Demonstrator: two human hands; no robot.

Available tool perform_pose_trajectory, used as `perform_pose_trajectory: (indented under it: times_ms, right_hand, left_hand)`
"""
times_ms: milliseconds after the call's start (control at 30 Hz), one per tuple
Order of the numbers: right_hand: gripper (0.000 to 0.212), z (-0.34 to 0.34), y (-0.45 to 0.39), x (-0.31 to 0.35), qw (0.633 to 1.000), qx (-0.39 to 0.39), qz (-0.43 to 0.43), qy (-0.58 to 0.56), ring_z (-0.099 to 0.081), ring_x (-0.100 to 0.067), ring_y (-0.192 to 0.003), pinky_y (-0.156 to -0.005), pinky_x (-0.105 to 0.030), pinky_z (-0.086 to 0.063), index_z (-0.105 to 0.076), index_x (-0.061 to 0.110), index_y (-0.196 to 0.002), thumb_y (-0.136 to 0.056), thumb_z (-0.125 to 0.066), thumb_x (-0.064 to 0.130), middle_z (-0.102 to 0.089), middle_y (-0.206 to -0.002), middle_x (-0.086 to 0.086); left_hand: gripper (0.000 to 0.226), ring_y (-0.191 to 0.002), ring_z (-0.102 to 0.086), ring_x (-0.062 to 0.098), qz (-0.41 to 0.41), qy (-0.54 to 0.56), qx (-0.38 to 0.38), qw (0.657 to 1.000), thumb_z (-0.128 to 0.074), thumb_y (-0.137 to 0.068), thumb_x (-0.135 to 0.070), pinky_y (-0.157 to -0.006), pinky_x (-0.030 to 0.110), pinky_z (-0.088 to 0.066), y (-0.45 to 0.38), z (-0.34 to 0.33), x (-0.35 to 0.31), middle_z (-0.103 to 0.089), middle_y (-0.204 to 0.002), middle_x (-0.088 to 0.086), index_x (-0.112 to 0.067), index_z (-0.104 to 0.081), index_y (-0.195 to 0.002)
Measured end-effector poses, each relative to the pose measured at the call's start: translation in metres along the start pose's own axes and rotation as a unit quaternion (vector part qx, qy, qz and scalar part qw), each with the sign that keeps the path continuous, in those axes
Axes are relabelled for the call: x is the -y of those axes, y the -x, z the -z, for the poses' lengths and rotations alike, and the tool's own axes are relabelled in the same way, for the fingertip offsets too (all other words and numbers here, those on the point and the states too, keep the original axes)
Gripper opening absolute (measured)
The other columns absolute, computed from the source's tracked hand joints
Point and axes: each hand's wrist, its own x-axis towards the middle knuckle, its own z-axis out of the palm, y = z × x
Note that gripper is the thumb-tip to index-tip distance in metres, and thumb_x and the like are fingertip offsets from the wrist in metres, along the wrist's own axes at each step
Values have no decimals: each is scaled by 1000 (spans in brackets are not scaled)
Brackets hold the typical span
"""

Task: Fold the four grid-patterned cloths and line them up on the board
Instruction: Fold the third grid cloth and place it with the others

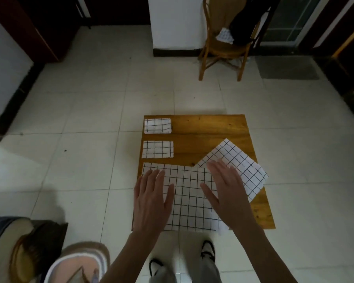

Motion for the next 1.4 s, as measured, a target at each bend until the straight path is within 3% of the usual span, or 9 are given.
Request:
perform_pose_trajectory:
  times_ms: [100, 300, 500, 700, 867, 1000, 1200, 1333, 1400]
  right_hand:
    - [65, -16, 0, -17, 999, 33, 28, -7, -29, -22, -154, -124, -53, -29, -39, 13, -156, -108, -31, 55, -42, -161, -7]
    - [62, -55, -11, -58, 992, 79, 86, -51, -26, -20, -155, -126, -48, -24, -39, 14, -157, -107, -37, 51, -40, -163, -6]
    - [61, -120, 0, -95, 985, 147, 77, -53, -24, -18, -156, -124, -50, -29, -38, 17, -157, -108, -34, 52, -39, -163, -3]
    - [60, -201, 3, -132, 980, 183, 72, -32, -16, -11, -157, -127, -41, -18, -35, 20, -159, -109, -25, 53, -31, -166, 4]
    - [63, -269, -15, -182, 981, 194, 20, -14, -14, -8, -157, -127, -44, -21, -32, 24, -161, -108, -18, 55, -28, -167, 8]
    - [70, -309, -39, -208, 975, 223, 17, 15, -6, -9, -158, -127, -38, -8, -24, 25, -163, -104, -9, 60, -20, -170, 8]
    - [70, -358, -72, -203, 960, 260, 95, 42, -3, -11, -159, -129, -43, -12, -21, 25, -163, -101, -9, 56, -15, -172, 6]
    - [52, -374, -77, -199, 946, 251, 194, 62, -2, -16, -159, -127, -48, -16, -28, 31, -161, -109, -27, 38, -13, -172, 5]
    - [58, -378, -77, -202, 930, 258, 248, 91, 2, -17, -160, -127, -50, -17, -26, 32, -161, -107, -45, 25, -8, -173, 4]
  left_hand:
    - [53, -139, -51, 27, 46, 0, 3, 999, -39, -106, -46, -118, 49, -38, 7, -15, -8, -62, -141, 10, -10, -59, -140]
    - [52, -134, -55, 29, 144, -2, 5, 990, -39, -106, -46, -111, 53, -45, 17, -65, -23, -64, -137, 11, -9, -60, -136]
    - [54, -134, -55, 29, 203, -13, 43, 978, -38, -104, -48, -112, 49, -45, 39, -140, -16, -64, -137, 9, -11, -61, -136]
    - [54, -132, -56, 27, 228, -13, 80, 970, -35, -104, -48, -109, 47, -48, 57, -237, 5, -64, -137, 7, -13, -61, -137]
    - [58, -136, -56, 29, 219, -34, 122, 967, -34, -101, -52, -114, 46, -41, 56, -321, 15, -62, -145, 5, -19, -59, -142]
    - [65, -146, -44, 32, 194, -52, 133, 971, -36, -99, -53, -122, 43, -12, 47, -371, 19, -48, -158, 12, -15, -52, -149]
    - [66, -156, -26, 32, 150, -54, 122, 980, -40, -101, -46, -120, 53, -24, 49, -416, 40, -25, -170, 13, -11, -39, -158]
    - [67, -159, -14, 30, 108, -61, 118, 985, -39, -104, -42, -123, 53, -19, 56, -418, 46, -15, -172, 12, -12, -29, -162]
    - [66, -160, -12, 30, 79, -66, 121, 987, -39, -104, -42, -123, 53, -18, 56, -414, 51, -14, -173, 12, -13, -28, -163]
